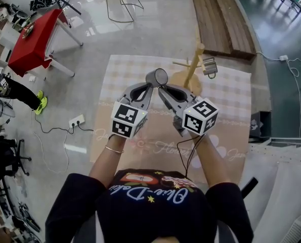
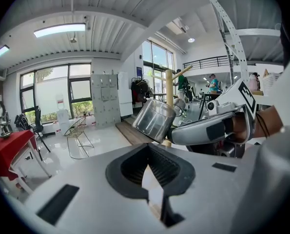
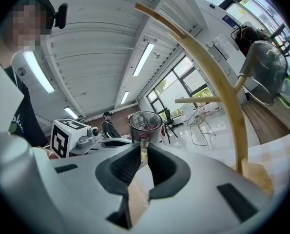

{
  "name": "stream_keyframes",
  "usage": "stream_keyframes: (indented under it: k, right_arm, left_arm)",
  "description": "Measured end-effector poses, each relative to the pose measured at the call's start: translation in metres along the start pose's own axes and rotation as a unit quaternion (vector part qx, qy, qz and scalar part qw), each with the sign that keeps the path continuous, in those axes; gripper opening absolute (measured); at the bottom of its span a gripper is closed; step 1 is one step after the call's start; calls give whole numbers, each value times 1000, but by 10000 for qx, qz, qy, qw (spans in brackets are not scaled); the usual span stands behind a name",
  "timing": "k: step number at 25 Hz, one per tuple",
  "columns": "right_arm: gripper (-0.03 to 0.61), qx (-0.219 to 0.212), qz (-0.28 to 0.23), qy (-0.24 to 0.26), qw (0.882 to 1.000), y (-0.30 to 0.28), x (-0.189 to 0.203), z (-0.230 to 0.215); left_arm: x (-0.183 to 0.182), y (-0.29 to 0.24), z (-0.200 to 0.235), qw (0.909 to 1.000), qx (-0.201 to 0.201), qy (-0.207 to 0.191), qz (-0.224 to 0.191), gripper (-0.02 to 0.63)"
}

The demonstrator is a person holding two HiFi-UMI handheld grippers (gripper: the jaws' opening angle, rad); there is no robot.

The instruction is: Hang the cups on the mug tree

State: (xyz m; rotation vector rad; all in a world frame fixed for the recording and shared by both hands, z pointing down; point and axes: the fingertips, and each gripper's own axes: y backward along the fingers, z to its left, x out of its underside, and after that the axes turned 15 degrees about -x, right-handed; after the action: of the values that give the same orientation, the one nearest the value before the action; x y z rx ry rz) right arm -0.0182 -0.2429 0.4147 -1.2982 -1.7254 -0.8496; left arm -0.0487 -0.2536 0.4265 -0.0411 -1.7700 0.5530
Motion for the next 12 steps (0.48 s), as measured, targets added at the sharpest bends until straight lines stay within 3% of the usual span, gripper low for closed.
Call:
stream_keyframes:
  k: [12]
  right_arm:
    - [49,50,-341,-355,9988,2,-3,-10]
  left_arm:
    - [-3,-10,0,10000,-9,1,74,8]
